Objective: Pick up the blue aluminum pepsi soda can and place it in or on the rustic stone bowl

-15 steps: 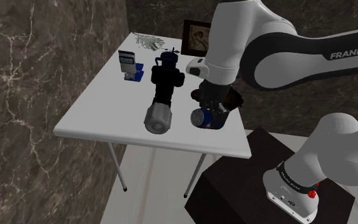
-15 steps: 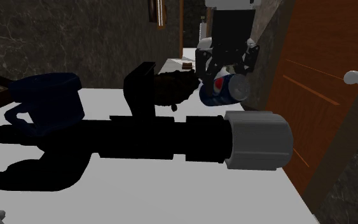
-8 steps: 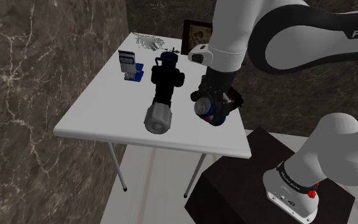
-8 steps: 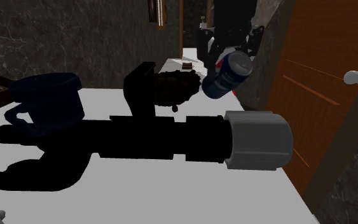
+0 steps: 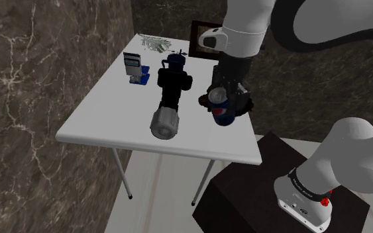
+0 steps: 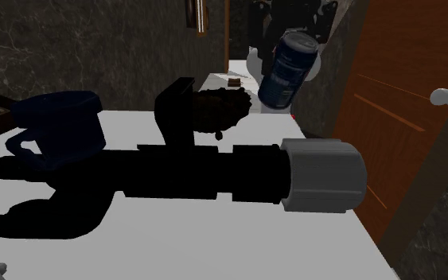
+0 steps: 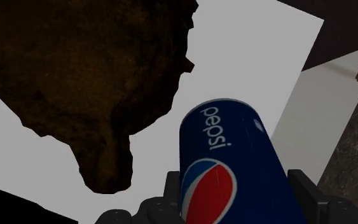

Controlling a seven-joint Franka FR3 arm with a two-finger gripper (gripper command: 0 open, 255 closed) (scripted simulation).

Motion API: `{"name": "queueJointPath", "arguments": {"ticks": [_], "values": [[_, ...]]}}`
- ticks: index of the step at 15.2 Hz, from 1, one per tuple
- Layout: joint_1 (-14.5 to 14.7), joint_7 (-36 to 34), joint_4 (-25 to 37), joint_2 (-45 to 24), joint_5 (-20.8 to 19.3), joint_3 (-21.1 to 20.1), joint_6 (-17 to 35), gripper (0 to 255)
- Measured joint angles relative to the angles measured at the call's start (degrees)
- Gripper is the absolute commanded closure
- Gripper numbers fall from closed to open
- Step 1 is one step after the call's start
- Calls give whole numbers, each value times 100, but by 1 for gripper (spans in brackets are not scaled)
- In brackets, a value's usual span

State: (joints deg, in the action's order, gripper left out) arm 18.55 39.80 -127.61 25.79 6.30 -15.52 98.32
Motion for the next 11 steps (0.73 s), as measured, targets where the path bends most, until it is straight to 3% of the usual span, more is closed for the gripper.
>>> {"name": "queueJointPath", "arguments": {"ticks": [11], "values": [[-34,-3,870,-41,-52,69,-829,255]]}}
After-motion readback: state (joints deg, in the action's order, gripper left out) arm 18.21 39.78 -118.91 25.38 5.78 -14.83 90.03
